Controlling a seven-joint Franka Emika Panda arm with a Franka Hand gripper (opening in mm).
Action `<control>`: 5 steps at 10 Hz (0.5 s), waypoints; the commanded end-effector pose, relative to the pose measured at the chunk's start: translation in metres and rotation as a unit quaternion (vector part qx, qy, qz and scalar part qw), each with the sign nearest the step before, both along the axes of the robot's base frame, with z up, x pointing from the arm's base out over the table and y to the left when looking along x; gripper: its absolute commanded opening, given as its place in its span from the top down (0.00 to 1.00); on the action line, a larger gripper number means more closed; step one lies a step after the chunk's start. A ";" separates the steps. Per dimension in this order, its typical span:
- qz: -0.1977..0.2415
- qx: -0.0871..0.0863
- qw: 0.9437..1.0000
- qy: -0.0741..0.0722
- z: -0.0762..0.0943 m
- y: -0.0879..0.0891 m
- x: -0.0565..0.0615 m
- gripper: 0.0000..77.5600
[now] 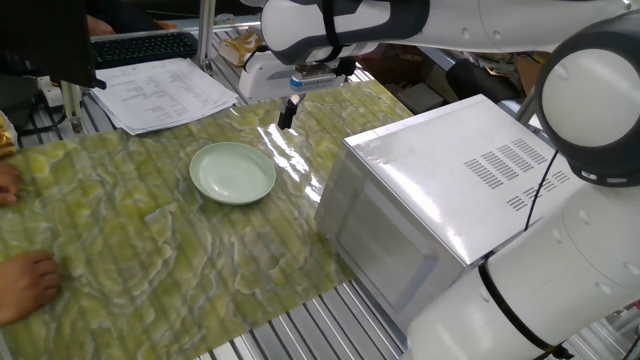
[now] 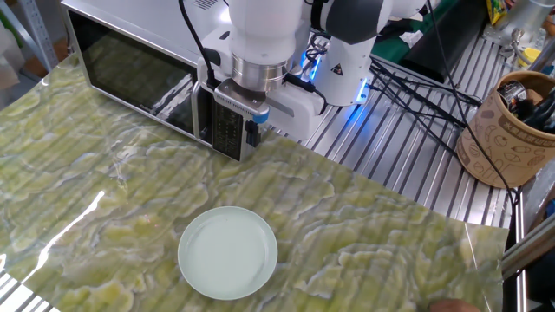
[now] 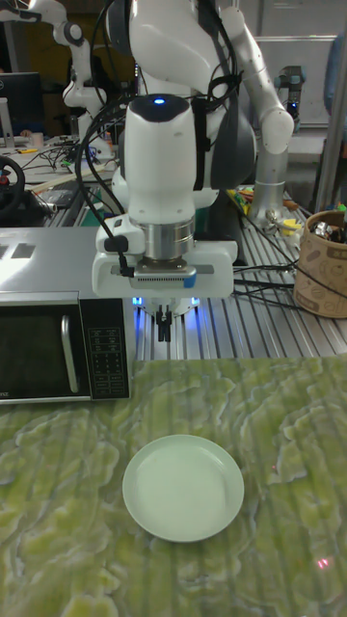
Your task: Put the bowl into the microwave
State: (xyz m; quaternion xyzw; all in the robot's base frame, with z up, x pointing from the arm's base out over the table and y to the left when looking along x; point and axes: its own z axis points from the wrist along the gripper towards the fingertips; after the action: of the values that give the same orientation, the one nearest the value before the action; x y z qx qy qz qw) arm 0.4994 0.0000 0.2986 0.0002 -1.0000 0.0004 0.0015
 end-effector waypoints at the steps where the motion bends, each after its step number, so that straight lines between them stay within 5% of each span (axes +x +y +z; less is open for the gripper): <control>1: 0.021 -0.110 0.992 0.059 0.000 0.001 0.000 1.00; 5: 0.020 -0.110 0.992 0.061 0.001 0.001 0.000 1.00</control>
State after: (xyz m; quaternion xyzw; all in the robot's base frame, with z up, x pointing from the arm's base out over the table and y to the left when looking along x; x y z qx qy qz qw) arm 0.4988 0.0005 0.2983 0.0127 -0.9959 0.0784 0.0428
